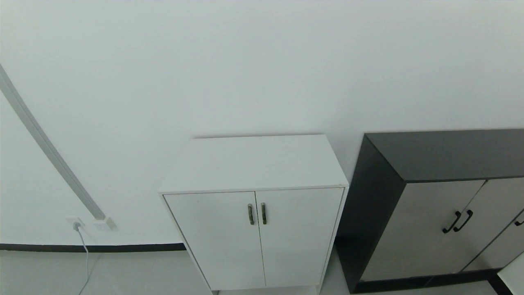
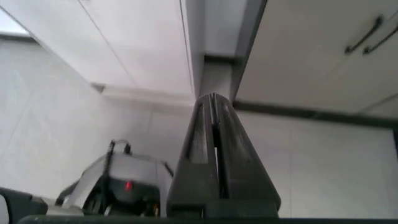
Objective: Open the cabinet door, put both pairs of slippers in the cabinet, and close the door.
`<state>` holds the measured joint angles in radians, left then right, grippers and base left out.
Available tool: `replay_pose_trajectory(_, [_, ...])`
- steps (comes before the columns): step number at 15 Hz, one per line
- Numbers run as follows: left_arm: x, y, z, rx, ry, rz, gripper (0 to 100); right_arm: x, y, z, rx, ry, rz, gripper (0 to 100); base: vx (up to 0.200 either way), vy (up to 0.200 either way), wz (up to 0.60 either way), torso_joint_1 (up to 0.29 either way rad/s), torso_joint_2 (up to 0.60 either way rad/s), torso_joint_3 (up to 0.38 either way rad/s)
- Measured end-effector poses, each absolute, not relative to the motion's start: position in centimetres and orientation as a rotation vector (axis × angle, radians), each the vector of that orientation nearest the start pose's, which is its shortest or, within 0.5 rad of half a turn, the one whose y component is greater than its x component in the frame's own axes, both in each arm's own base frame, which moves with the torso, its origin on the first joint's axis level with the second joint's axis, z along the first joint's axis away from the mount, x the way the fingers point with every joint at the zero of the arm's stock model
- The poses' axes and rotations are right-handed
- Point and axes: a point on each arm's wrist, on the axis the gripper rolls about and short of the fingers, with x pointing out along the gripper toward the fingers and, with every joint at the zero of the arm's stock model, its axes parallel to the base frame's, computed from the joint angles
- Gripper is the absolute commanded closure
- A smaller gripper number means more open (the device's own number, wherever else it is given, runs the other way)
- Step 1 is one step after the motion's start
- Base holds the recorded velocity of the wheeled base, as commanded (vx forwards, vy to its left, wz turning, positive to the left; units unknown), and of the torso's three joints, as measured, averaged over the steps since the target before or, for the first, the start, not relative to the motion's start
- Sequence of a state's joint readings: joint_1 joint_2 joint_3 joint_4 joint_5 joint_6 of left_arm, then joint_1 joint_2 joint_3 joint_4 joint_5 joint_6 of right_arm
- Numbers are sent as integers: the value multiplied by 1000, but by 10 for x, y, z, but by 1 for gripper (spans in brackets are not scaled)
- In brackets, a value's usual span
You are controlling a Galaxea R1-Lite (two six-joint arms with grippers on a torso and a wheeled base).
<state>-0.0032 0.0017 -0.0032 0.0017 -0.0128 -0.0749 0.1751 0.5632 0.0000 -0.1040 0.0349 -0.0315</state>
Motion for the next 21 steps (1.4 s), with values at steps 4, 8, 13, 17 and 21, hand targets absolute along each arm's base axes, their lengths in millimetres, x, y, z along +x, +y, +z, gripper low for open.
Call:
replay_pose_trajectory(4, [-23, 0, 76, -75, 1, -15, 100, 13, 4, 82, -68, 413, 257, 100, 0, 0, 0, 0, 0, 0])
replay_pose_trajectory(8, [-23, 0, 76, -75, 1, -15, 100, 5, 3, 80, -110, 349, 297, 100, 0, 0, 0, 0, 0, 0])
replay_pose_trajectory(13, [-23, 0, 76, -75, 1, -16, 100, 0, 2, 79, -89, 299, 125, 100, 0, 0, 0, 0, 0, 0])
replay_pose_trajectory(17, [-23, 0, 76, -75, 1, -15, 100, -10, 2, 78, -85, 178, 54, 100, 0, 0, 0, 0, 0, 0])
replay_pose_trajectory(21, [-23, 0, 76, -76, 1, -16, 100, -19, 2, 76, -15, 52, 67, 100, 0, 0, 0, 0, 0, 0])
